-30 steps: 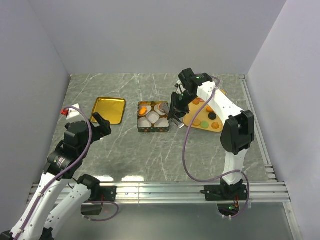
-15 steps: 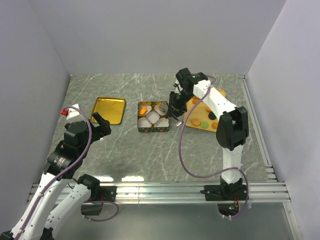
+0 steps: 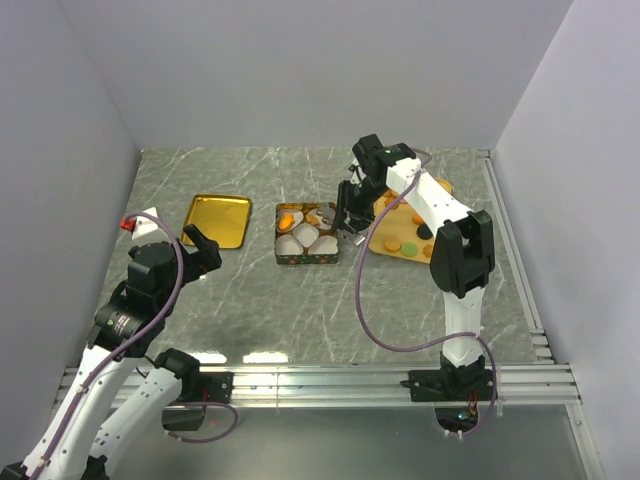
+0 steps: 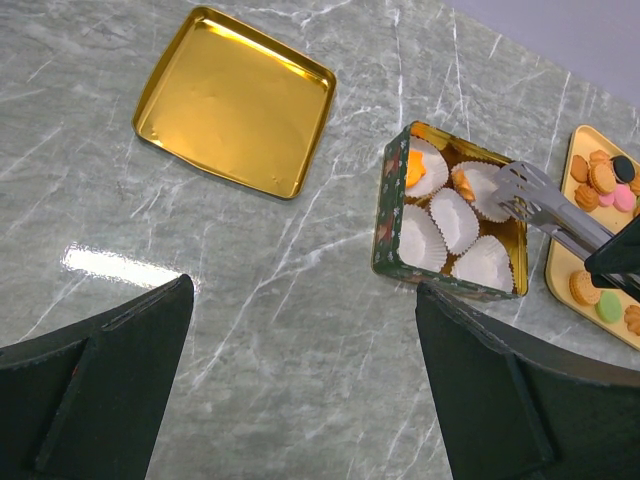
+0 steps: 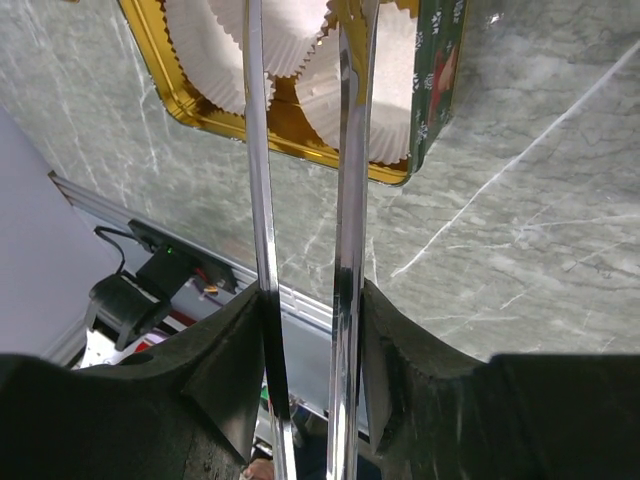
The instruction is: Pack the cookies
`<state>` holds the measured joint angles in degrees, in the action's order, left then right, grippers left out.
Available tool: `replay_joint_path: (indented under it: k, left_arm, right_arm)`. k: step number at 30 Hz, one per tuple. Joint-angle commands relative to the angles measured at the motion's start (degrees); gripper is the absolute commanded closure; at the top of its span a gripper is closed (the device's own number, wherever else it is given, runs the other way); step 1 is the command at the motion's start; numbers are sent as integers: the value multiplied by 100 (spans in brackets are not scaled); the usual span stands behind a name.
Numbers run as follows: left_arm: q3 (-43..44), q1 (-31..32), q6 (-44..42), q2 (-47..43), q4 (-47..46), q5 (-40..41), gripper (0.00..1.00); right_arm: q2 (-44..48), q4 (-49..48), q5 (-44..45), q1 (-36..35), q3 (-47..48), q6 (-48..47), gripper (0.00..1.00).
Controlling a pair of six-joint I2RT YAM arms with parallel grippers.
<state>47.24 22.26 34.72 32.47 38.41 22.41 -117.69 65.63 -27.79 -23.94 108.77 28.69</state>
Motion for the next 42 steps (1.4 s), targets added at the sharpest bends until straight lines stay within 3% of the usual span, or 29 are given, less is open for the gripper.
replay_joint_path:
  k: [1, 15, 28, 34, 42]
  left_arm:
    - [31, -29, 0, 5, -132, 61, 0]
    - [22, -29, -18, -12, -150, 17, 1]
    - [13, 77, -27, -48, -159, 17, 1]
    - [13, 94, -18, -39, -150, 26, 1]
    - [39, 94, 8, 40, -115, 70, 1]
  right_arm:
    - [97, 3, 54, 100, 241, -39, 54]
    - [914, 223, 125, 767, -13, -285, 54]
    - [2039, 29, 107, 2078, -1586, -794, 54]
    - [1934, -94, 125, 2367, -1772, -874, 54]
    - [1170, -85, 142, 2675, -1184, -909, 53]
